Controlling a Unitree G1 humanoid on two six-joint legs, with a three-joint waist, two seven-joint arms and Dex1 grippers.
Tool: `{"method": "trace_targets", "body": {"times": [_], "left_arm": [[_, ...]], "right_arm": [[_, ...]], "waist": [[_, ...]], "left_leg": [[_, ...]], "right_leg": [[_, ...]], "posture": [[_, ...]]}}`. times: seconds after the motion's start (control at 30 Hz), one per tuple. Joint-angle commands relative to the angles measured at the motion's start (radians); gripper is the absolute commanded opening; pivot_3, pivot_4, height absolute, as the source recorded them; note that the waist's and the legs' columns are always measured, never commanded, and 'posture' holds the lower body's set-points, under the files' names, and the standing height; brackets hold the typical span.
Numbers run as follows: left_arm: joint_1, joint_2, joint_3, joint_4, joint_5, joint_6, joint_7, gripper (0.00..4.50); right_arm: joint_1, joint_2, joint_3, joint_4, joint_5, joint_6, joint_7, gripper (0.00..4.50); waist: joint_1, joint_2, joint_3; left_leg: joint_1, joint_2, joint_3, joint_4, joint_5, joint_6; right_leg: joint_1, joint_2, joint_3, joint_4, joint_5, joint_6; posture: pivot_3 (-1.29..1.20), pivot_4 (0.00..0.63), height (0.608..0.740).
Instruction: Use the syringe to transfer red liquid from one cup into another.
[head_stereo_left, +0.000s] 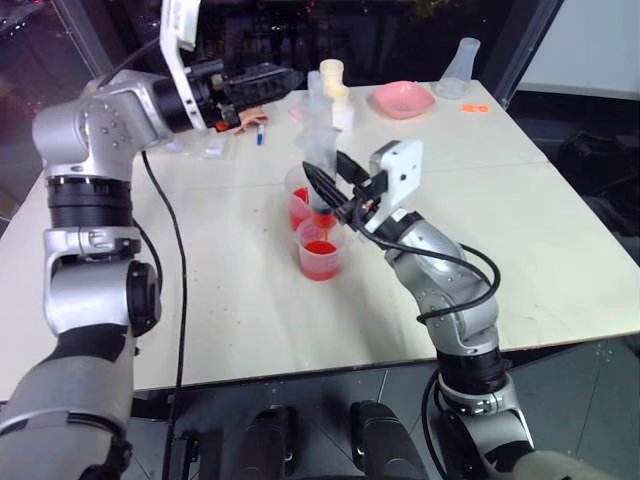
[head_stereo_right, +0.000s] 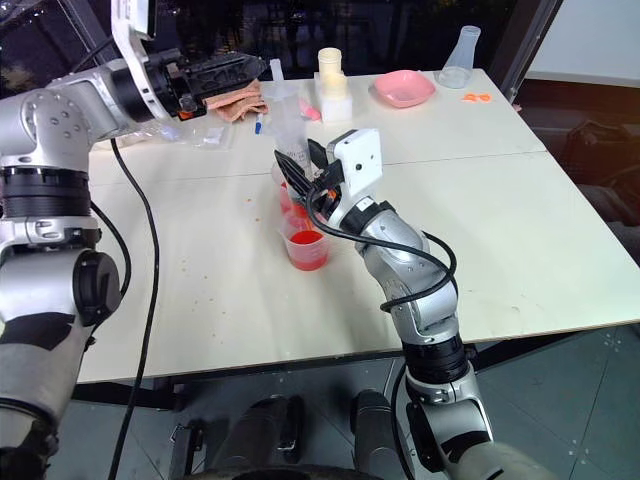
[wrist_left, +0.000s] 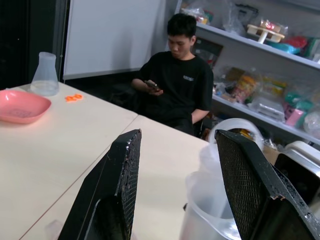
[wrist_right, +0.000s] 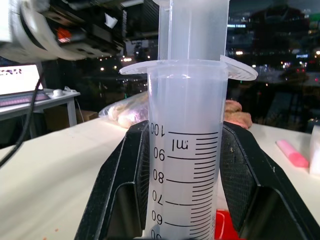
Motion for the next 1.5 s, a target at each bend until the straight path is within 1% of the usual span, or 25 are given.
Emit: {"method": "trace_targets", "body": {"times": [0.03,0.27,0.57,1.1,1.3,1.43,1.5], "left_arm": [[-0.005,0.02,0.006,-0.051,-0.029,0.017,-0.018,2.46],[0.002,0.028,-0.008,-0.066,-0.034,0.024,-0.03,2.46],[-0.004,0.007,-0.035,-0.037,-0.015,-0.021,-0.038,2.46],[-0.061,-0.051,-0.087,0.082,0.031,-0.112,-0.109,2.46],[-0.066,-0.059,-0.095,0.094,0.036,-0.117,-0.135,0.9],[-0.058,-0.062,-0.103,0.082,0.036,-0.113,-0.149,0.02],[-0.055,-0.062,-0.105,0.074,0.034,-0.105,-0.157,0.02]], "right_arm": [[-0.019,-0.003,0.002,-0.021,-0.005,-0.039,0.014,1.38],[-0.025,-0.007,0.002,-0.008,-0.011,-0.053,0.03,1.38],[-0.032,-0.008,0.007,-0.006,-0.023,-0.057,0.037,1.38],[-0.013,-0.021,0.015,-0.021,-0.039,-0.05,0.043,1.38],[-0.013,-0.027,0.013,-0.021,-0.04,-0.052,0.04,1.38],[-0.015,-0.026,0.013,-0.019,-0.042,-0.055,0.039,1.38],[-0.018,-0.024,0.012,-0.019,-0.042,-0.054,0.039,1.38]], "waist": [[0.0,0.0,0.0],[0.001,0.0,0.0],[0.001,0.0,0.0],[0.001,0.0,0.0],[0.001,0.0,0.0],[0.001,0.0,0.0],[0.001,0.0,0.0]], "left_leg": [[0.0,0.0,0.0,0.0,0.0,0.0],[0.0,0.0,0.0,0.0,0.0,0.0],[0.0,0.0,0.0,0.0,0.0,0.0],[0.0,0.0,0.0,0.0,0.0,0.0],[0.0,0.0,0.0,0.0,0.0,0.0],[0.0,0.0,0.0,0.0,0.0,0.0],[0.0,0.0,0.0,0.0,0.0,0.0]], "right_leg": [[0.0,0.0,0.0,0.0,0.0,0.0],[0.0,0.0,0.0,0.0,0.0,0.0],[0.0,0.0,0.0,0.0,0.0,0.0],[0.0,0.0,0.0,0.0,0.0,0.0],[0.0,0.0,0.0,0.0,0.0,0.0],[0.0,0.0,0.0,0.0,0.0,0.0],[0.0,0.0,0.0,0.0,0.0,0.0]], "posture": [[0.0,0.15,0.74],[0.0,0.15,0.74],[0.0,0.15,0.74],[0.0,0.15,0.74],[0.0,0.15,0.74],[0.0,0.15,0.74],[0.0,0.15,0.74]]}}
